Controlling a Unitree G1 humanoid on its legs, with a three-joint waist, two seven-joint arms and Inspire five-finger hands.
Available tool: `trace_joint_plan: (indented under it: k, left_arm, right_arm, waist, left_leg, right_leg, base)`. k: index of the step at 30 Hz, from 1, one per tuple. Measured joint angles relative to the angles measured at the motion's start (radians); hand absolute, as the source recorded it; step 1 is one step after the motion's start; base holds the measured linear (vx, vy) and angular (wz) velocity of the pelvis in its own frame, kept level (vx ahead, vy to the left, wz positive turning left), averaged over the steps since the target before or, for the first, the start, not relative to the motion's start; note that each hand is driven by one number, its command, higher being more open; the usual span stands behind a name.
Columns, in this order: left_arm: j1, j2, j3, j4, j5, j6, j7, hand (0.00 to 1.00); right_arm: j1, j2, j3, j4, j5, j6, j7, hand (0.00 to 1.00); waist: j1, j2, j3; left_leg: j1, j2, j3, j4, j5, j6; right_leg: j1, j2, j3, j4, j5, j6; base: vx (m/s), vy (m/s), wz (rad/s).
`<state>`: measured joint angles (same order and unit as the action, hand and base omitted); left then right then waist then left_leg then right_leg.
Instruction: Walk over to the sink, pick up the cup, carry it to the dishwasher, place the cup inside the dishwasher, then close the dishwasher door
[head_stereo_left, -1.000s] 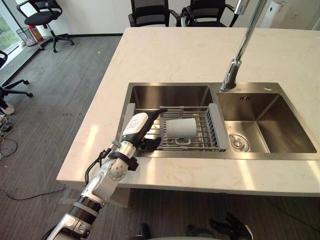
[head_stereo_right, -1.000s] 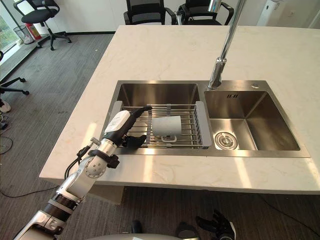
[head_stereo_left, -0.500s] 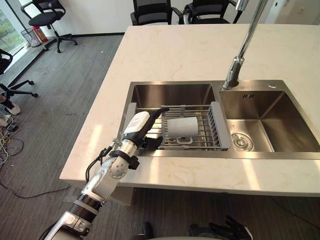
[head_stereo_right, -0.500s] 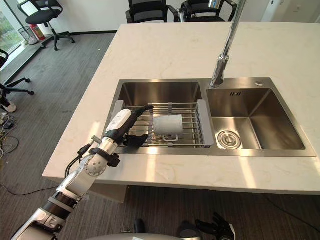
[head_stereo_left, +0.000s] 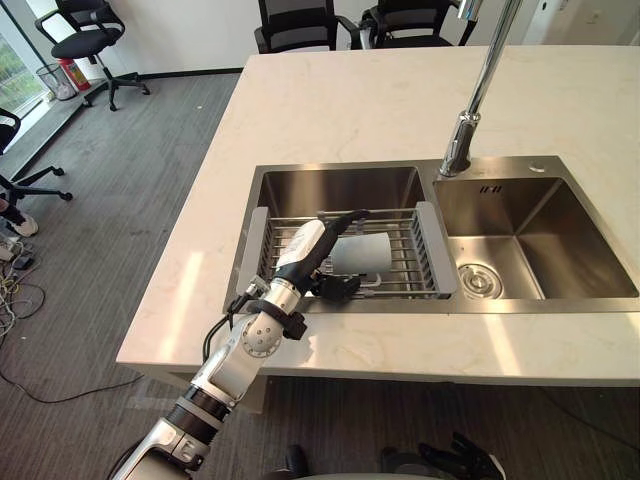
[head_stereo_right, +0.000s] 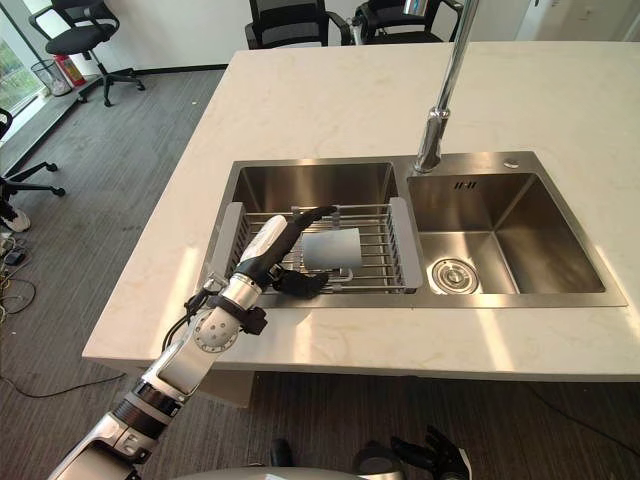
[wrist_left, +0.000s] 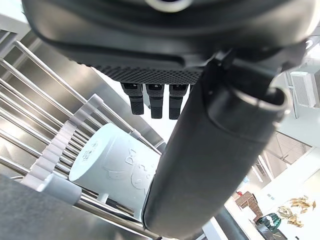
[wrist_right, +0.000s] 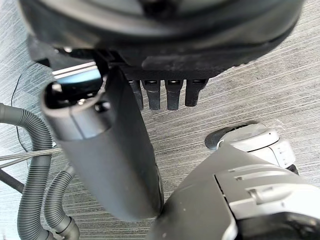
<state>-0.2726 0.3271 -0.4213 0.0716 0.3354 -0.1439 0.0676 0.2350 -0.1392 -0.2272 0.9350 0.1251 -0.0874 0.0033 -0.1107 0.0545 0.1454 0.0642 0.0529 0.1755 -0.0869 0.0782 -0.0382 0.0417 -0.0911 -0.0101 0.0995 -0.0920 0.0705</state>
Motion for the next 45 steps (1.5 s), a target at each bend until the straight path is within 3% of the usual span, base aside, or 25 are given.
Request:
trace_joint_plan:
  k: [18,27,33,34,39,45]
  left_arm:
    - [-0.052,-0.044,-0.015,0.068,0.135,0.038,0.053,0.9]
    - [-0.158,-0.057,0.006,0.223,0.157,0.073,0.059,0.9]
    - [-0.251,-0.023,0.011,0.291,0.158,0.084,0.025,0.9]
    - [-0.279,-0.02,0.01,0.318,0.164,0.086,0.014,0.3]
    - [-0.382,0.011,0.0,0.371,0.181,0.088,-0.033,0.3]
    - [-0.417,0.022,-0.001,0.371,0.195,0.087,-0.056,0.3]
  right_arm:
    - [0.001,0.002,0.02,0.0,0.009,0.0,0.003,0.9]
    - [-0.01,0.006,0.021,-0.003,0.01,0.0,0.013,0.9]
    - [-0.03,0.007,0.019,-0.013,0.012,0.0,0.016,0.9]
    - [-0.032,0.007,0.019,-0.016,0.012,0.0,0.017,0.9]
    - [-0.05,0.007,0.018,-0.021,0.012,-0.001,0.02,0.9]
    - [-0.065,0.006,0.017,-0.021,0.012,-0.001,0.021,0.9]
  waist:
    - [-0.013,-0.009,0.006]
    - [-0.019,-0.021,0.021]
    - [-0.036,-0.019,0.052]
    - [-0.039,-0.019,0.055]
    - [-0.052,-0.014,0.082]
    - [-0.072,-0.003,0.088]
  left_leg:
    - [0.0,0.002,0.004,0.0,0.0,0.0]
    - [-0.009,0.007,0.032,0.0,-0.002,-0.003]
    - [-0.026,0.007,0.042,0.0,-0.002,-0.003]
    - [-0.03,0.007,0.043,0.0,-0.002,-0.003]
    - [-0.035,0.008,0.049,0.0,-0.003,-0.005]
    - [-0.042,0.007,0.051,0.0,-0.004,-0.006]
  right_leg:
    - [-0.001,0.001,0.003,0.0,0.0,0.0]
    - [-0.03,0.006,0.032,0.009,0.002,0.003]
    - [-0.057,0.006,0.042,0.018,0.002,0.003]
    - [-0.061,0.007,0.042,0.018,0.002,0.003]
    - [-0.069,0.007,0.047,0.018,0.002,0.003]
    - [-0.075,0.007,0.049,0.018,0.003,0.005]
  base:
    - [0.0,0.0,0.0]
    - [-0.01,-0.003,-0.09]
    - [0.0,-0.005,-0.05]
    - [0.0,0.0,0.0]
    - [0.0,-0.002,-0.01]
    - [0.01,-0.002,0.0]
